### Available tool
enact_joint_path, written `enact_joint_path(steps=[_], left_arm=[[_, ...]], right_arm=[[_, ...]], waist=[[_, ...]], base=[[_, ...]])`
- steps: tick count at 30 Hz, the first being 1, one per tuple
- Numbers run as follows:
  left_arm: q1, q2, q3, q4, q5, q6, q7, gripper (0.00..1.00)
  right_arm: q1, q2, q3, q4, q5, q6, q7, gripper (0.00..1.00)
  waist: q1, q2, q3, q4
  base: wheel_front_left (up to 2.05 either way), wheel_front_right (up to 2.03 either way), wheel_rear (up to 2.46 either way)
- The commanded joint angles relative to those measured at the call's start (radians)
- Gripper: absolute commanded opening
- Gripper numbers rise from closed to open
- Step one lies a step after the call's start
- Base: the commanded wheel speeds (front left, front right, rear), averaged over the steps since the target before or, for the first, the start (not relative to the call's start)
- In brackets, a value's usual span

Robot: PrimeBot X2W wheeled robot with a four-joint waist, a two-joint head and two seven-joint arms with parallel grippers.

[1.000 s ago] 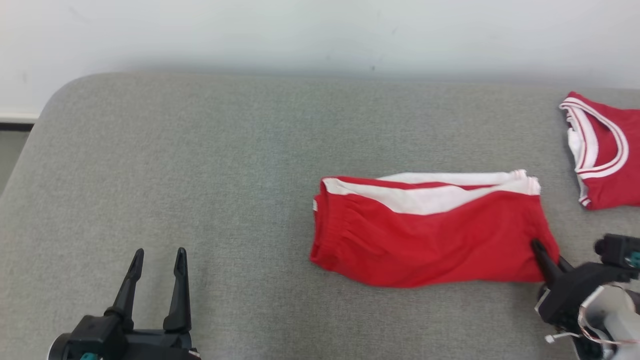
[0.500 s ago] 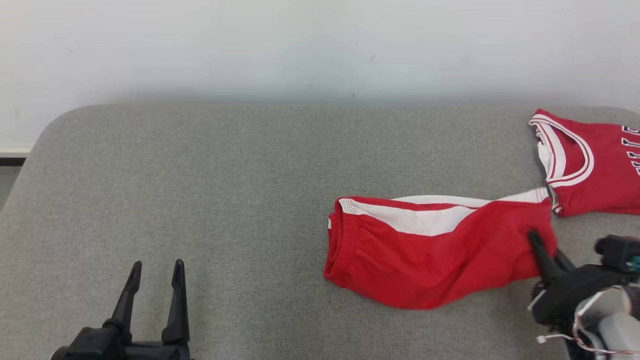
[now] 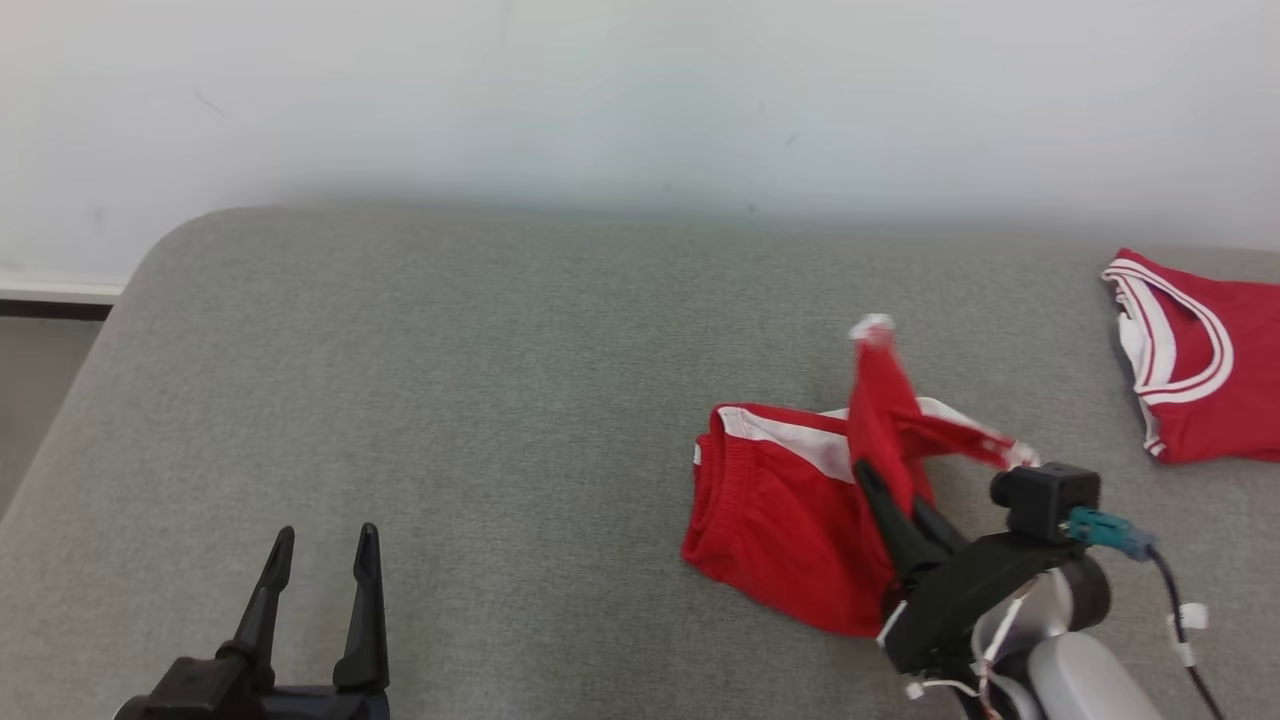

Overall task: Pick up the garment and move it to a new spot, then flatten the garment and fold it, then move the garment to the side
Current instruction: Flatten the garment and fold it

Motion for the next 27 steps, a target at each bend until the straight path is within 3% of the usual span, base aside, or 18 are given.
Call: enact_joint_path(steps=[1,15,16,17,18,27], left_arm=[[-0.013,-0.001,-0.001,0.001,-0.002,0.001,-0.003,1.00],[-0.058,-0.015,-0.024,0.030,-0.019,-0.001,-0.003,1.00],[-0.059,-0.015,-0.024,0.032,-0.019,-0.001,-0.003,1.00],[-0.060,-0.016,-0.024,0.034,-0.019,-0.001,-0.003,1.00],[-0.060,-0.016,-0.022,0.036,-0.019,-0.001,-0.003,1.00],[-0.037,-0.014,0.000,0.032,-0.010,-0.002,-0.003,1.00]], right_arm=[[0.005,0.018,0.001,0.005,-0.007,-0.003,0.007,0.00],[-0.055,0.107,0.075,0.195,-0.060,-0.003,-0.023,0.00],[-0.059,0.109,0.078,0.211,-0.062,-0.003,-0.035,0.25],[-0.066,0.111,0.082,0.223,-0.065,-0.003,-0.046,0.76],[-0.070,0.113,0.090,0.232,-0.067,-0.003,-0.057,1.00],[-0.092,0.050,0.103,0.135,-0.054,-0.003,-0.176,1.00]], waist=[[0.0000,0.0000,0.004,0.020],[0.0000,0.0000,0.041,0.092],[0.0000,0.0000,0.041,0.092],[0.0000,0.0000,0.040,0.093],[0.0000,0.0000,0.039,0.092],[0.0000,0.0000,0.017,0.052]], base=[[0.00,0.00,0.00],[0.00,0.00,0.00],[0.00,0.00,0.00],[0.00,0.00,0.00],[0.00,0.00,0.00],[0.00,0.00,0.00]])
